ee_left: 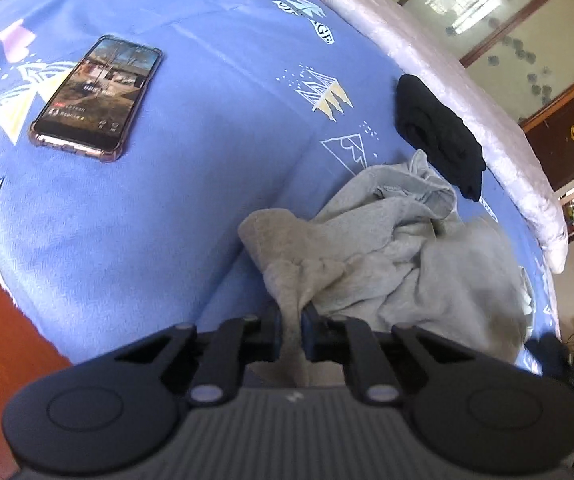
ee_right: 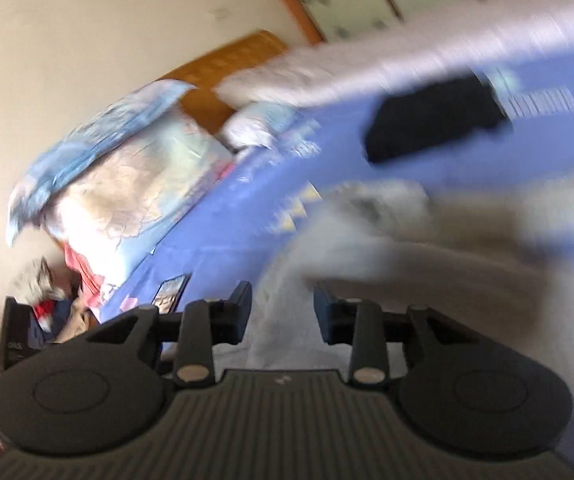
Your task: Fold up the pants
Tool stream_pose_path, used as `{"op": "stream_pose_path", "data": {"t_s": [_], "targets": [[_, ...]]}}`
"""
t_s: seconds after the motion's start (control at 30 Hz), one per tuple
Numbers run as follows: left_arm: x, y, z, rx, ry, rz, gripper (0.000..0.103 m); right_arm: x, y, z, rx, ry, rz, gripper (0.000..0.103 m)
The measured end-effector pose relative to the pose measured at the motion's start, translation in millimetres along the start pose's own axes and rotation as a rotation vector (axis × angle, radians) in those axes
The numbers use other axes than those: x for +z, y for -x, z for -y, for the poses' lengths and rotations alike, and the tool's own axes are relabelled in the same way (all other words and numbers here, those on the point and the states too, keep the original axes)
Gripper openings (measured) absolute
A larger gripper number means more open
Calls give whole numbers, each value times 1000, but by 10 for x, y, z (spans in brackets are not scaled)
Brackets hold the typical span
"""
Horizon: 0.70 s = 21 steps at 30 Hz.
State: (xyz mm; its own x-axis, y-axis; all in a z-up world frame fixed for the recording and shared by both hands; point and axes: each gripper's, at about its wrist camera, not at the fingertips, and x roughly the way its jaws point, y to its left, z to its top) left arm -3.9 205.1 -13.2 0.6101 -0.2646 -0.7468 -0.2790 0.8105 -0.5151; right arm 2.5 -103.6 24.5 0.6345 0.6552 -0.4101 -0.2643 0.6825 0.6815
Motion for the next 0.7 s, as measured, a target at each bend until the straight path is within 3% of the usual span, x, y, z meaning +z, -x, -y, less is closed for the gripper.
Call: {"op": "stream_pose_path", "data": {"t_s": [0.17,0.27,0.33,0.47,0.53,0.57,0.63,0.7], "targets": [[-22,-72,-19,9,-3,-10,9,-251,837,774,-106,-346,103,38],[-36,-68,-29,15,-3,-11,9,-396,989,1010,-125,-483,116,38],[-37,-50,-28,17,-1,-10,9,-448,865,1044,-149,-537,95,39],[-40,-53,31,32,-1,-10,9,-483,461,1187,-232,-584,45,40],[-42,-24,69,44,-11,-7,9,-390,275,1184,-258,-545,58,15],[-45,-1,90,45,-16,-4,9,-306,248,1153,-294,-521,51,11],[-38,42,122,40,-28,8,9,-133,485,1068,-290,-477,145,10],[-43,67,146,43,-47,15,9,51,987,987,-322,-354,300,10]]}}
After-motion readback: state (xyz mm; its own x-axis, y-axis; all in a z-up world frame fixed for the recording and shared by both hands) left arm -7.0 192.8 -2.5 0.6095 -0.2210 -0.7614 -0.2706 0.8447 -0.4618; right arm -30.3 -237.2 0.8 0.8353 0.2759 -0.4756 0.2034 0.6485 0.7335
